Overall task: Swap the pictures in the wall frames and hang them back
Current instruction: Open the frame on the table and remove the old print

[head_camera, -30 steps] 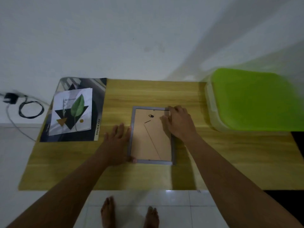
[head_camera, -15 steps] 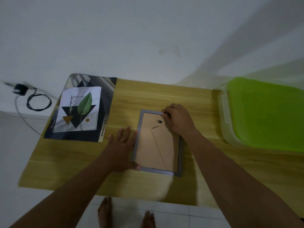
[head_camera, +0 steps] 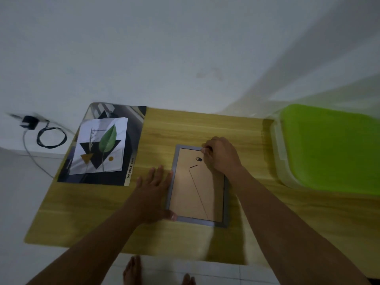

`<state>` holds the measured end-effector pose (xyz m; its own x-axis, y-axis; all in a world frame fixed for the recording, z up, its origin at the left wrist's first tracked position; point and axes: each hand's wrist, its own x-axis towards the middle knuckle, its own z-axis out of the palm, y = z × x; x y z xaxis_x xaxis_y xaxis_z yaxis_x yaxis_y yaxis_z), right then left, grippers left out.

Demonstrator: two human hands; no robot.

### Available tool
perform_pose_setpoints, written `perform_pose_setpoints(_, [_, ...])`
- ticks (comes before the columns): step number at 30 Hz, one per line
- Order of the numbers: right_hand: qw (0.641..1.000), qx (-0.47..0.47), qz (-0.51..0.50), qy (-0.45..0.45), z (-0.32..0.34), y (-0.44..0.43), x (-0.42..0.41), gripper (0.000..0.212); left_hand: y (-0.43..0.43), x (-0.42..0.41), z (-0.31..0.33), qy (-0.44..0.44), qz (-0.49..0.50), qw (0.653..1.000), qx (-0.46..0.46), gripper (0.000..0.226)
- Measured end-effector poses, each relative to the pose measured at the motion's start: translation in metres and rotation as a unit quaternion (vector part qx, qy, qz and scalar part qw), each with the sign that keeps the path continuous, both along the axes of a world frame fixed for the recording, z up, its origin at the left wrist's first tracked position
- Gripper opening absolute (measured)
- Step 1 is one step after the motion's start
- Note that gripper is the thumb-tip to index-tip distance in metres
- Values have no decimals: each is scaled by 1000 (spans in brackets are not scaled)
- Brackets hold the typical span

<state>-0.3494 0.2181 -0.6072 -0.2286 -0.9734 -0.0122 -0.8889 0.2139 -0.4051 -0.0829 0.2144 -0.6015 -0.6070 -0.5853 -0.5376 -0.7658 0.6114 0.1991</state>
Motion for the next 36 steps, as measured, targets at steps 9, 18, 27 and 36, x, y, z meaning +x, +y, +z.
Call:
perform_pose_setpoints(9, [997,42,-49,-44,23,27,21,48,-1,1,0,15,8,1000,11,130])
perform_pose_setpoints(18, [990,94,-107,17,12,111,93,48,-7,5,9,11,-10,999,39,136])
perform_pose_setpoints(27, [982,63,-156,-91,28,105,98,35,-7,7,6,23,-13,999,26,136])
perform_pose_setpoints(36, [980,85,-165,-68,22,107,99,40,-6,7,7,16,-21,1000,12,136])
